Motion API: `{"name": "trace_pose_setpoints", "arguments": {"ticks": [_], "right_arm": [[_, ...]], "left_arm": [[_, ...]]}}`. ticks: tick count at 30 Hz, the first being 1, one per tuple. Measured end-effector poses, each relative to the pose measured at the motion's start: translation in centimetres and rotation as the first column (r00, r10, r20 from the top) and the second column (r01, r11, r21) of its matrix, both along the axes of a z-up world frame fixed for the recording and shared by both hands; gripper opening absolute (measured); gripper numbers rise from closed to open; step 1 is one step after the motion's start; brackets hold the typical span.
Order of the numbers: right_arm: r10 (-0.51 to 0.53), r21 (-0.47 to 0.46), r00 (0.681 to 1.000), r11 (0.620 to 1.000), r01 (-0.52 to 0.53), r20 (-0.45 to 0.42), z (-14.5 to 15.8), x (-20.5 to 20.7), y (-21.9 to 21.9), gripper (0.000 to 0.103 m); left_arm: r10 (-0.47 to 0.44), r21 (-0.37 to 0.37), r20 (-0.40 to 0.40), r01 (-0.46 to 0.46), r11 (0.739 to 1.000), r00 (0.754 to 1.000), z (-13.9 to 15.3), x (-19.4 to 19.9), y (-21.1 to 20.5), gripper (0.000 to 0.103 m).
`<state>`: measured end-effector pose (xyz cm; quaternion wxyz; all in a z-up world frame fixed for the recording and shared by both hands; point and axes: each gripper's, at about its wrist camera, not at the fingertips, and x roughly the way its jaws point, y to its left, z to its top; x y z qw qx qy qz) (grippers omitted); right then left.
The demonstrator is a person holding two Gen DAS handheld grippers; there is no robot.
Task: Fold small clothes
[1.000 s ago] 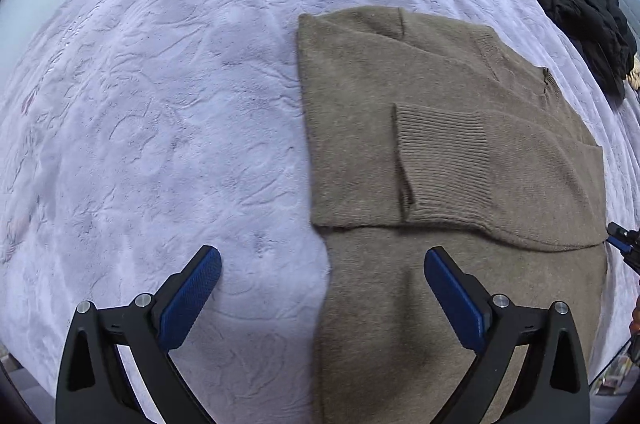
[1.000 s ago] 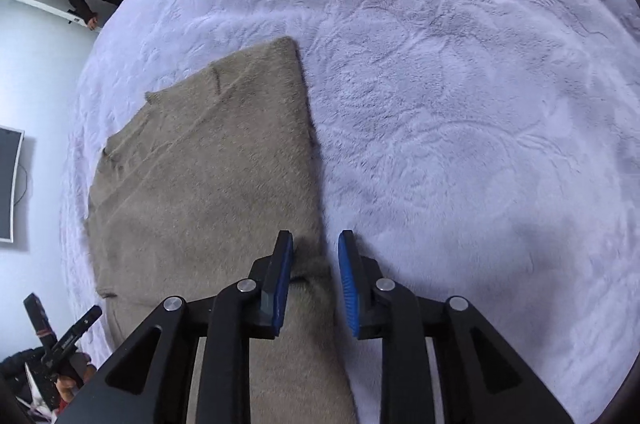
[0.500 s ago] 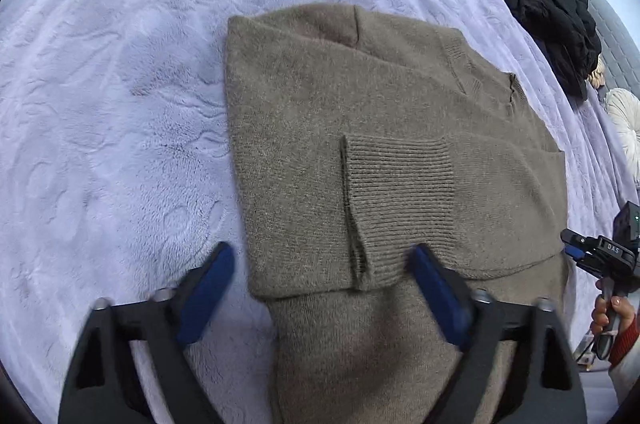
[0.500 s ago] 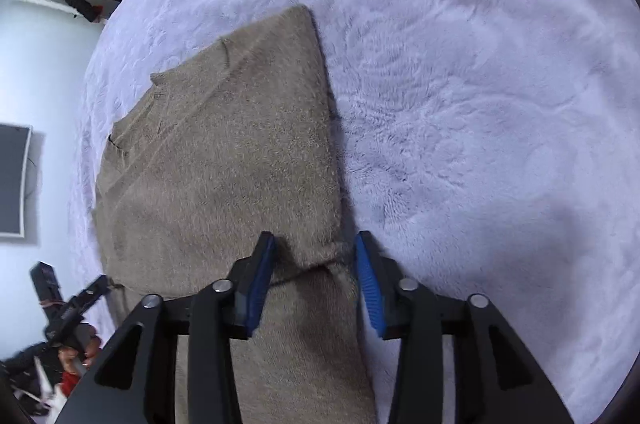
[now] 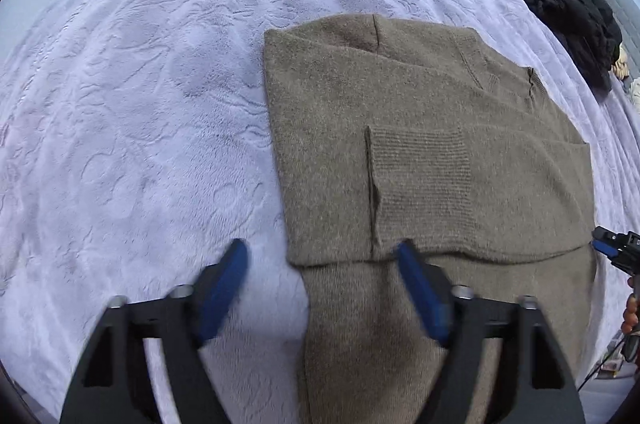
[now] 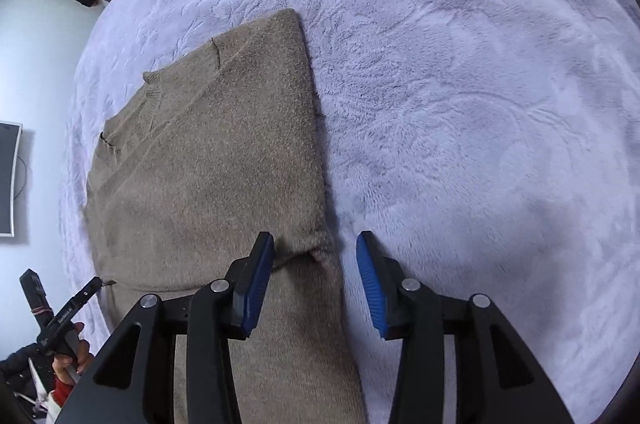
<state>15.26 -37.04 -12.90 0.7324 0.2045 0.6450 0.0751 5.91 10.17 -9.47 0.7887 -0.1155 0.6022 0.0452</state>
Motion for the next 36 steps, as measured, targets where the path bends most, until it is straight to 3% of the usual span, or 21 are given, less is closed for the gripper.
{"name": "trace_pose_setpoints", "arguments": {"ticks": [1,9,12,16,22,27,32,36], "right_arm": [[0.003,-0.007,1.0,1.0,-0.003,0.002,0.3,-0.2,0.2,0.048],[0.082,-0.059,0.997,0.995,-0.083,-0.01,2.2,-2.8,3.4,0.056],[0.133,-0.071,0.991,0.988,-0.135,-0.032,2.4,-4.0,5.3,0.072],[0.203,-0.086,0.978,0.975,-0.206,-0.039,3.1,-5.9,7.7,0.08],[0.295,-0.1,0.953,0.948,-0.301,-0.074,3.3,-8.2,10.1,0.083],[0.324,-0.085,0.941,0.939,-0.332,-0.099,3.4,-9.7,10.9,0.085],[0.336,-0.127,0.939,0.931,-0.343,-0.071,4.2,-10.7,11.1,0.086],[0.365,-0.11,0.924,0.92,-0.377,-0.114,4.2,-10.9,10.9,0.086]], "left_arm": [[0.004,0.008,0.005,-0.004,1.0,1.0,0.2,-0.3,-0.3,0.094],[-0.007,0.005,-0.067,0.008,1.0,0.998,0.3,-3.0,-2.6,0.094],[-0.013,-0.003,-0.1,0.013,1.0,0.995,0.4,-4.2,-3.8,0.094],[-0.006,-0.008,-0.145,0.005,1.0,0.989,0.5,-5.5,-5.2,0.094],[-0.026,0.036,-0.212,0.035,0.999,0.977,0.4,-7.6,-8.0,0.094],[-0.018,0.011,-0.256,0.022,1.0,0.967,0.4,-9.1,-9.4,0.094],[-0.025,0.015,-0.282,0.031,0.999,0.959,1.1,-10.7,-10.7,0.094],[-0.012,0.032,-0.301,0.022,0.999,0.954,1.4,-12.3,-12.0,0.094]]}}
